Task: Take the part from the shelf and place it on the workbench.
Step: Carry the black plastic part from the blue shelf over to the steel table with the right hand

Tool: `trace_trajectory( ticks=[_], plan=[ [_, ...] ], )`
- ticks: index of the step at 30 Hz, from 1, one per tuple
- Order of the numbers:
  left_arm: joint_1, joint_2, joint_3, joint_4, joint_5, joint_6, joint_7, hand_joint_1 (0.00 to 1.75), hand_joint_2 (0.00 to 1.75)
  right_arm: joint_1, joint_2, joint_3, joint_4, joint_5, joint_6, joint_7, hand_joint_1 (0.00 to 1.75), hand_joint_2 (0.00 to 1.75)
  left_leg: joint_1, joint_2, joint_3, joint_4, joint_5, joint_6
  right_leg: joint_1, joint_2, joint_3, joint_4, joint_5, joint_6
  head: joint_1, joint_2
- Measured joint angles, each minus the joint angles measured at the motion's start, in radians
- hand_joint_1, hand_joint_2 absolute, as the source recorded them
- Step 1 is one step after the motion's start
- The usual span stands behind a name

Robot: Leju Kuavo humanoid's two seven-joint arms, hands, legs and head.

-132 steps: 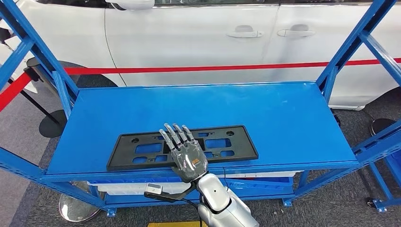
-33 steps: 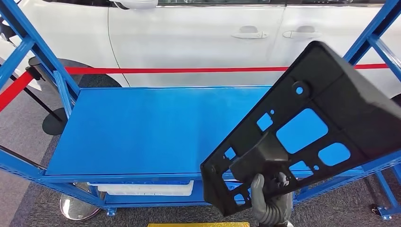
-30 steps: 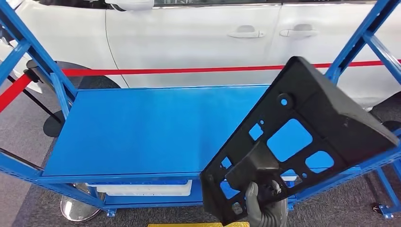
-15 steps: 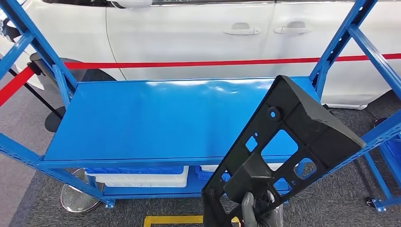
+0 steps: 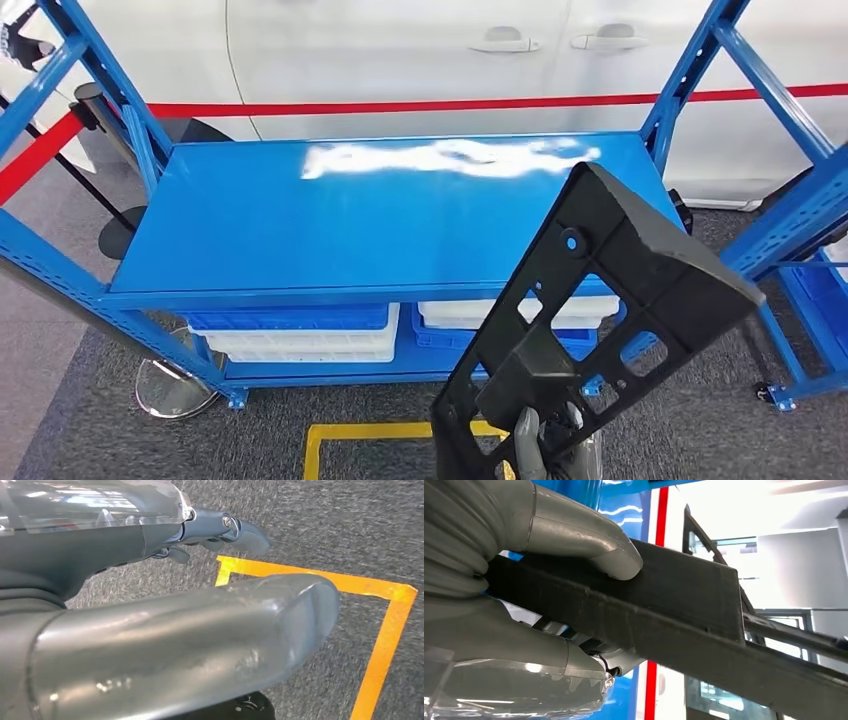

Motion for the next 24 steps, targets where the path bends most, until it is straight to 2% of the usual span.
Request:
trace_trajectory(
  ticks=[2, 3, 4, 5, 6, 7, 8, 9, 10, 11, 12, 13, 14, 15, 16, 17, 18, 19, 20, 22, 23, 24],
  plan=[
    [0.001, -0.001, 0.0, 0.0, -0.005, 0.0, 0.0, 0.0, 0.0, 0.004, 0.004, -0.003, -0.002, 0.003, 0.01, 0.0, 1.75, 1.75, 0.002, -0.001, -0.005, 0.002, 0.009, -0.015, 0.002, -0.003, -0.01, -0.006, 0.01, -0.019, 0.001, 0.0],
    [0.002, -0.001, 0.0, 0.0, -0.007, 0.0, 0.001, 0.0, 0.0, 0.005, 0.007, -0.005, -0.003, 0.004, 0.013, 0.0, 1.75, 1.75, 0.004, -0.002, -0.013, 0.011, -0.005, -0.021, 0.002, -0.005, -0.019, -0.007, 0.02, -0.029, 0.0, 0.0],
    [0.003, -0.001, 0.0, 0.0, -0.008, 0.0, 0.001, 0.0, 0.0, 0.005, 0.009, -0.006, -0.003, 0.005, 0.015, 0.0, 1.75, 1.75, 0.006, -0.003, -0.024, 0.035, -0.037, -0.025, 0.001, -0.007, -0.031, -0.008, 0.031, -0.039, -0.001, 0.0],
    [0.004, -0.001, 0.0, 0.0, -0.008, 0.0, 0.001, 0.0, 0.0, 0.006, 0.012, -0.007, -0.003, 0.006, 0.017, 0.0, 1.75, 1.75, 0.008, -0.004, -0.039, 0.076, -0.085, -0.029, 0.001, -0.009, -0.044, -0.009, 0.043, -0.047, -0.003, 0.0],
    [0.004, -0.001, 0.0, 0.0, -0.008, -0.001, 0.001, 0.0, 0.0, 0.006, 0.014, -0.009, -0.004, 0.006, 0.018, 0.0, 1.75, 1.75, 0.008, -0.005, -0.055, 0.132, -0.137, -0.031, 0.003, -0.009, -0.058, -0.008, 0.054, -0.051, -0.005, 0.0],
    [0.004, -0.001, 0.0, 0.0, -0.008, -0.001, 0.002, 0.0, 0.0, 0.007, 0.016, -0.01, -0.004, 0.006, 0.019, 0.0, 1.75, 1.75, 0.009, -0.005, -0.067, 0.193, -0.177, -0.032, 0.005, -0.009, -0.073, -0.008, 0.066, -0.053, -0.007, 0.0],
    [0.004, -0.001, 0.0, 0.0, -0.009, -0.002, 0.002, 0.0, 0.0, 0.007, 0.016, -0.011, -0.005, 0.007, 0.019, 0.0, 1.75, 1.75, 0.008, -0.005, -0.071, 0.244, -0.194, -0.032, 0.008, -0.01, -0.09, -0.006, 0.078, -0.053, -0.007, 0.0],
    [0.003, -0.001, 0.0, 0.0, -0.01, -0.004, 0.003, 0.0, 0.0, 0.007, 0.017, -0.013, -0.005, 0.007, 0.019, 0.0, 1.75, 1.75, 0.008, -0.005, -0.062, 0.271, -0.186, -0.031, 0.01, -0.01, -0.108, -0.003, 0.09, -0.053, -0.007, 0.0],
    [0.003, -0.001, 0.0, 0.0, -0.01, -0.006, 0.003, 0.0, 0.0, 0.007, 0.017, -0.014, -0.005, 0.007, 0.019, 0.0, 1.75, 1.75, 0.008, -0.005, -0.038, 0.265, -0.158, -0.029, 0.012, -0.01, -0.125, 0.001, 0.101, -0.052, -0.007, 0.0],
    [0.003, -0.001, 0.0, -0.001, -0.011, -0.009, 0.003, 0.0, 0.0, 0.008, 0.018, -0.016, -0.005, 0.008, 0.019, 0.0, 1.75, 1.75, 0.007, -0.005, 0.002, 0.227, -0.125, -0.025, 0.013, -0.009, -0.142, 0.006, 0.111, -0.051, -0.007, 0.0],
    [0.001, 0.0, 0.0, -0.002, -0.013, -0.011, 0.004, 0.0, 0.0, 0.008, 0.019, -0.017, -0.005, 0.008, 0.019, 0.0, 1.75, 1.75, 0.006, -0.006, 0.056, 0.162, -0.108, -0.02, 0.014, -0.009, -0.156, 0.011, 0.119, -0.048, -0.007, 0.0],
    [0.0, 0.0, 0.0, -0.003, -0.014, -0.013, 0.004, 0.0, 0.0, 0.008, 0.021, -0.018, -0.006, 0.009, 0.019, 0.0, 1.75, 1.75, 0.003, -0.006, 0.114, 0.083, -0.108, -0.014, 0.015, -0.009, -0.166, 0.016, 0.127, -0.044, -0.007, 0.0],
    [-0.002, 0.001, 0.0, -0.005, -0.015, -0.015, 0.004, 0.0, 0.0, 0.008, 0.022, -0.019, -0.006, 0.009, 0.019, 0.0, 1.75, 1.75, 0.0, -0.007, 0.158, 0.017, -0.12, -0.009, 0.015, -0.01, -0.172, 0.019, 0.136, -0.039, -0.006, 0.0],
    [-0.004, 0.002, 0.0, -0.006, -0.015, -0.016, 0.005, 0.0, 0.0, 0.008, 0.024, -0.02, -0.007, 0.01, 0.019, 0.0, 1.75, 1.75, -0.004, -0.007, 0.185, -0.029, -0.133, -0.004, 0.015, -0.012, -0.174, 0.02, 0.145, -0.033, -0.007, 0.0],
    [-0.004, 0.002, 0.0, -0.007, -0.016, -0.016, 0.005, 0.0, 0.0, 0.008, 0.025, -0.021, -0.008, 0.01, 0.019, 0.0, 1.75, 1.75, -0.007, -0.007, 0.192, -0.05, -0.136, 0.001, 0.014, -0.013, -0.174, 0.017, 0.155, -0.026, -0.007, 0.0],
    [-0.004, 0.002, 0.0, -0.007, -0.016, -0.017, 0.005, 0.0, 0.0, 0.008, 0.026, -0.021, -0.009, 0.011, 0.019, 0.0, 1.75, 1.75, -0.007, -0.006, 0.185, -0.053, -0.127, 0.006, 0.013, -0.014, -0.175, 0.013, 0.165, -0.02, -0.008, 0.0],
    [-0.004, 0.001, 0.0, -0.007, -0.017, -0.017, 0.005, 0.0, 0.0, 0.008, 0.027, -0.022, -0.01, 0.011, 0.019, 0.0, 1.75, 1.75, -0.006, -0.004, 0.175, -0.056, -0.114, 0.013, 0.012, -0.012, -0.181, 0.015, 0.159, -0.014, -0.009, 0.0],
    [-0.003, 0.002, 0.0, -0.007, -0.017, -0.018, 0.005, 0.0, 0.0, 0.009, 0.027, -0.023, -0.011, 0.011, 0.019, 0.0, 1.75, 1.75, -0.004, -0.002, 0.162, -0.058, -0.099, 0.02, 0.011, -0.01, -0.19, 0.03, 0.133, -0.009, -0.008, 0.0],
    [-0.003, 0.002, 0.0, -0.007, -0.018, -0.019, 0.005, 0.0, 0.0, 0.01, 0.027, -0.023, -0.012, 0.01, 0.019, 0.0, 1.75, 1.75, -0.001, 0.001, 0.146, -0.06, -0.084, 0.025, 0.01, -0.008, -0.203, 0.064, 0.087, -0.005, -0.006, 0.0],
    [-0.002, 0.003, 0.0, -0.007, -0.019, -0.023, 0.006, 0.0, 0.0, 0.01, 0.027, -0.024, -0.013, 0.01, 0.02, 0.0, 1.75, 1.75, -0.002, 0.004, 0.112, -0.059, -0.059, 0.033, 0.006, -0.007, -0.229, 0.18, -0.022, 0.003, -0.003, 0.0],
    [-0.002, 0.003, 0.0, -0.007, -0.02, -0.025, 0.006, 0.0, 0.0, 0.009, 0.027, -0.024, -0.013, 0.009, 0.02, 0.0, 1.75, 1.75, -0.003, 0.006, 0.095, -0.057, -0.046, 0.033, 0.004, -0.007, -0.234, 0.241, -0.047, 0.007, -0.003, 0.0],
    [-0.002, 0.003, 0.0, -0.007, -0.022, -0.027, 0.006, 0.0, 0.0, 0.009, 0.027, -0.024, -0.013, 0.007, 0.021, 0.0, 1.75, 1.75, -0.003, 0.008, 0.078, -0.054, -0.034, 0.033, 0.003, -0.007, -0.231, 0.282, -0.044, 0.01, -0.003, 0.0]
  ],
)
